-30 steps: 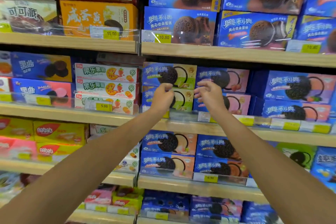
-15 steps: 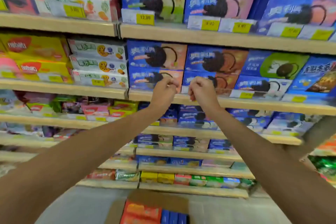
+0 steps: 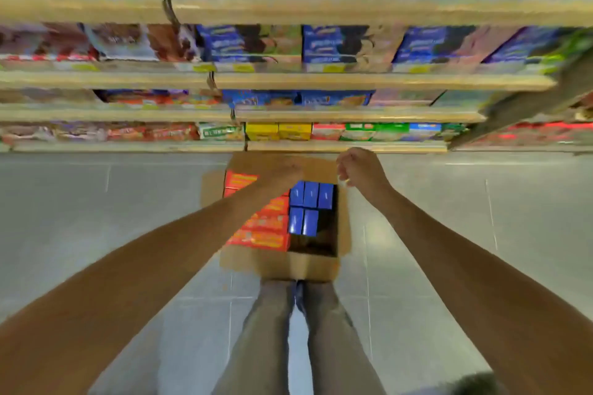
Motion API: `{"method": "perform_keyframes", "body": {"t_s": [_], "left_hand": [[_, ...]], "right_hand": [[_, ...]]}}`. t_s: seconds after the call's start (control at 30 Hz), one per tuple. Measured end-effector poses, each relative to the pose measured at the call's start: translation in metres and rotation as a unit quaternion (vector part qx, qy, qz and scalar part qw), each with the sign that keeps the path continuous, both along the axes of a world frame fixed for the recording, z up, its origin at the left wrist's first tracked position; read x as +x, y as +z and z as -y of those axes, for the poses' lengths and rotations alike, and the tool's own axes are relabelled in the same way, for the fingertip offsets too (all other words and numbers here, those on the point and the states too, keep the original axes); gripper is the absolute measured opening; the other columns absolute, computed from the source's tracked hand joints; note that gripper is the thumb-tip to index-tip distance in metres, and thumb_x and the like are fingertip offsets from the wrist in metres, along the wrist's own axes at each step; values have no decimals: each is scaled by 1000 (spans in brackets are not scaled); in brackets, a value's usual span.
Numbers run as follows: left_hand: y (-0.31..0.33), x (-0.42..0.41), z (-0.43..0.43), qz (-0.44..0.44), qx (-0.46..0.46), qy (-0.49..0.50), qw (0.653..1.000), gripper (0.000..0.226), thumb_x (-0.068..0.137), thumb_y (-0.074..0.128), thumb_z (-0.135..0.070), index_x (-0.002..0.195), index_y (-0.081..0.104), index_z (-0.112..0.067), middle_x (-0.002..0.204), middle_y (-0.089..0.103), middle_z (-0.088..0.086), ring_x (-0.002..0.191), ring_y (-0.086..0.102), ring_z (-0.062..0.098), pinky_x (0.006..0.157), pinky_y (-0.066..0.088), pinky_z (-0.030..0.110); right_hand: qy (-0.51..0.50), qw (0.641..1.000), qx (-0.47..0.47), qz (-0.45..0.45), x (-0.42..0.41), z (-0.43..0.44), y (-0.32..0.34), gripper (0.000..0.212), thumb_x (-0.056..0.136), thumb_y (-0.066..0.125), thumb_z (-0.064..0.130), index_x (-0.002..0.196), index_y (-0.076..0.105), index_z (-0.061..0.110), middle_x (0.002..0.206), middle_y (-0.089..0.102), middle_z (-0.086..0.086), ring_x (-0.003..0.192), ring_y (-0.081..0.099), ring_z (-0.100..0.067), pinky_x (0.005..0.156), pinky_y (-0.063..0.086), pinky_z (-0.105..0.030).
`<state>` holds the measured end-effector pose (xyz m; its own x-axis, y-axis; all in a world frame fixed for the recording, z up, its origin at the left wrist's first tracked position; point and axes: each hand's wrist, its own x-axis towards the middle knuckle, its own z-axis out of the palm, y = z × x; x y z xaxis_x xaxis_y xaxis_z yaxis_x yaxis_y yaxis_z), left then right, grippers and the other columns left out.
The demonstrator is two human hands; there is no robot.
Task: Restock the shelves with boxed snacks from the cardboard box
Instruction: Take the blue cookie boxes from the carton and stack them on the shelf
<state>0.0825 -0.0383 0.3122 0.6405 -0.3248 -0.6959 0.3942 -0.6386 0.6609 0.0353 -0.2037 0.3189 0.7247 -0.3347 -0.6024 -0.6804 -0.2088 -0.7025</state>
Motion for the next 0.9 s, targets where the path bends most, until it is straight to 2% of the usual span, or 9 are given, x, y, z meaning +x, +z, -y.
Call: {"method": "perform_keyframes", "body": {"t_s": [0.17, 0.23, 0.33, 0.47, 0.53, 0.63, 0.73, 0.83, 0.9], "left_hand": [[-113, -36, -5, -45, 38, -23, 998, 7, 70, 43, -23, 71, 48, -17, 67, 40, 6, 62, 33, 15, 57, 24, 28], [-157, -50, -6, -77, 56, -5, 995, 6, 78, 47, -17, 73, 48, -18, 66, 39, 2, 60, 32, 14, 55, 22, 28], [-220, -71, -4, -115, 74, 9, 991, 17, 88, 44, -4, 75, 47, -16, 66, 35, 0, 59, 30, 14, 55, 21, 28], [-305, -99, 0, -151, 99, -10, 983, 17, 90, 43, -6, 75, 44, -14, 72, 40, 5, 69, 38, 20, 65, 28, 30], [-339, -108, 5, -167, 89, 0, 982, 10, 89, 44, -7, 93, 53, -7, 84, 52, 13, 76, 46, 21, 68, 32, 32], [-380, -114, 12, -167, 81, -31, 982, 46, 93, 44, -8, 139, 36, -7, 126, 50, 11, 106, 51, 22, 81, 38, 27], [-406, -120, 19, -115, 96, -56, 987, 60, 92, 47, -8, 146, 20, -2, 150, 26, 15, 137, 31, 29, 104, 32, 29], [-418, -126, 25, -82, 112, -44, 989, 63, 93, 45, -6, 148, 15, -4, 152, 20, 13, 137, 30, 26, 99, 31, 22], [-420, -128, 28, -59, 100, -57, 992, 62, 94, 44, -5, 149, 14, -6, 152, 19, 11, 135, 33, 22, 92, 28, 15]], "right_hand": [[-44, 991, 61, -115, -46, -3, -119, 24, 89, 43, 4, 72, 55, 16, 67, 58, -4, 52, 52, -11, 50, 35, -21], [-70, 983, 75, -149, -61, -5, -162, 21, 92, 42, 7, 78, 56, 15, 68, 58, -4, 46, 53, -6, 49, 36, -20], [-92, 975, 80, -188, -79, -12, -230, 16, 95, 41, 12, 90, 56, 12, 79, 61, -7, 60, 55, -12, 59, 44, -25], [-82, 968, 66, -226, -101, -25, -309, 23, 96, 41, 13, 75, 50, 20, 91, 61, -10, 79, 57, -21, 74, 52, -35], [-83, 967, 68, -231, -108, -30, -343, 19, 95, 41, 7, 82, 53, 16, 95, 59, -11, 84, 56, -21, 70, 49, -30], [-68, 966, 66, -242, -115, -35, -385, 24, 94, 41, 7, 112, 57, 8, 107, 61, -15, 97, 59, -28, 89, 52, -41], [-25, 969, 66, -237, -122, -37, -414, 37, 96, 39, 10, 132, 46, 10, 107, 61, -9, 102, 58, -26, 92, 49, -40], [-23, 969, 77, -233, -125, -36, -430, 49, 97, 39, 11, 145, 31, 15, 128, 54, -1, 117, 50, -16, 96, 42, -31], [-29, 971, 88, -221, -124, -35, -438, 43, 97, 40, 11, 140, 39, 15, 114, 53, 7, 103, 51, -5, 88, 43, -24]]}}
